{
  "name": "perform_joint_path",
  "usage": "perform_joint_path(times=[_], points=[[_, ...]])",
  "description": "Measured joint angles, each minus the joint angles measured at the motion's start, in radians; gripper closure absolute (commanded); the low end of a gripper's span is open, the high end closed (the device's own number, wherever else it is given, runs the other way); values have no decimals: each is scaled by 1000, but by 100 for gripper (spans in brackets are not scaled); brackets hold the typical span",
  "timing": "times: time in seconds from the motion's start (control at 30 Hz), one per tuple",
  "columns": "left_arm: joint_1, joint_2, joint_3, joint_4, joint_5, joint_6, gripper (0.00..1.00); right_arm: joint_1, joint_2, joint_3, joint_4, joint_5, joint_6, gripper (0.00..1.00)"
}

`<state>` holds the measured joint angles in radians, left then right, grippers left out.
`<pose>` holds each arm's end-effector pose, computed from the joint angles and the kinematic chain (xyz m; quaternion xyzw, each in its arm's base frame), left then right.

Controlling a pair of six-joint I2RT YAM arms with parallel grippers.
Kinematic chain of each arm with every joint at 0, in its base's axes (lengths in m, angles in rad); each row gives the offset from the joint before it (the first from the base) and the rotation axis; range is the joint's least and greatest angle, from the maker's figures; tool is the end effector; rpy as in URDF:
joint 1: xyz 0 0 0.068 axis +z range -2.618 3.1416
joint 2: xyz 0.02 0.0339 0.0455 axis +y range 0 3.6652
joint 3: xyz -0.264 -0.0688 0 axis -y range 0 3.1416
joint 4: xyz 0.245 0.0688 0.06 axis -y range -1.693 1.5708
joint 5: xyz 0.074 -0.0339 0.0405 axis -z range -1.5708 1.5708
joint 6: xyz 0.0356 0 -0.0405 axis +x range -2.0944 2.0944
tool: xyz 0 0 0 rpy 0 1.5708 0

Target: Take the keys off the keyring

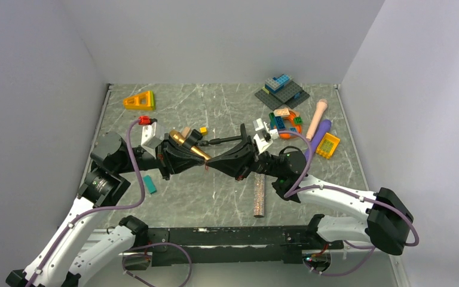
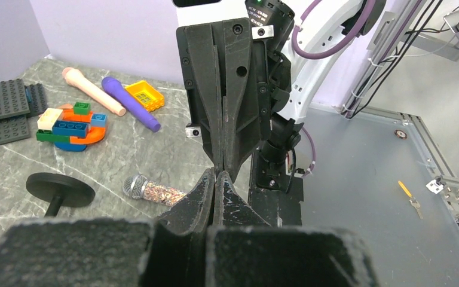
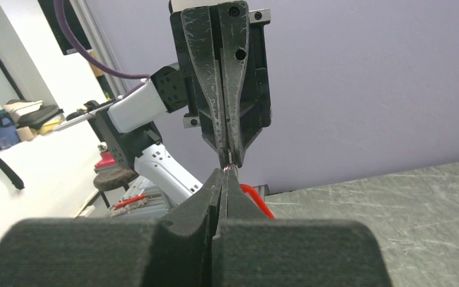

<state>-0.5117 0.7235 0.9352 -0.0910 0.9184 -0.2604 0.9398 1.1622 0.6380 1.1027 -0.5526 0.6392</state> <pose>0.1117 -0.0952 0.4099 0.4036 0.5482 -0.5249 0.5109 0.1292 0.2085 0.3421 -0.3058 0.4169 0.6922 0.5036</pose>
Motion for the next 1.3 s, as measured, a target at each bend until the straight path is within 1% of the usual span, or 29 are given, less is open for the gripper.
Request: perform_joint_path(times=[0.07,0.1,0.17,0.23,0.3,0.4,0.47,0.57,0.63,0.7,0.83,0.93,1.13,1.2,1.3], points=[[1,0,0,2,0,0,100,0,5,0,10,1,2,100],[1,0,0,2,-1,0,100,0,5,0,12,1,2,95],[2,0,0,4,0,0,100,0,5,0,13,1,2,80],[2,0,0,4,0,0,100,0,5,0,13,3,5,58],[2,0,-2,4,0,0,100,2,5,0,14,3,10,41],[3,0,-9,3,0,0,100,5,-2,0,-2,1,1,23],[3,0,-12,3,0,0,100,5,-16,0,-31,1,-8,19],[6,0,-13,3,0,0,100,5,-50,11,-117,-3,-38,17],[7,0,-13,3,0,0,100,5,-70,44,-213,-3,-78,17],[7,0,-14,3,0,0,100,5,-90,94,-327,0,-129,17],[7,5,-14,2,1,0,100,5,-122,234,-616,37,-258,17],[7,18,-13,-2,2,2,100,5,-142,281,-765,65,-328,19],[7,70,-13,-3,21,-2,100,5,-162,283,-986,76,-415,29],[8,87,-14,-3,27,-10,100,5,-162,283,-1030,76,-431,35],[8,97,-14,-2,44,-21,100,5,-163,283,-1057,76,-443,42]])
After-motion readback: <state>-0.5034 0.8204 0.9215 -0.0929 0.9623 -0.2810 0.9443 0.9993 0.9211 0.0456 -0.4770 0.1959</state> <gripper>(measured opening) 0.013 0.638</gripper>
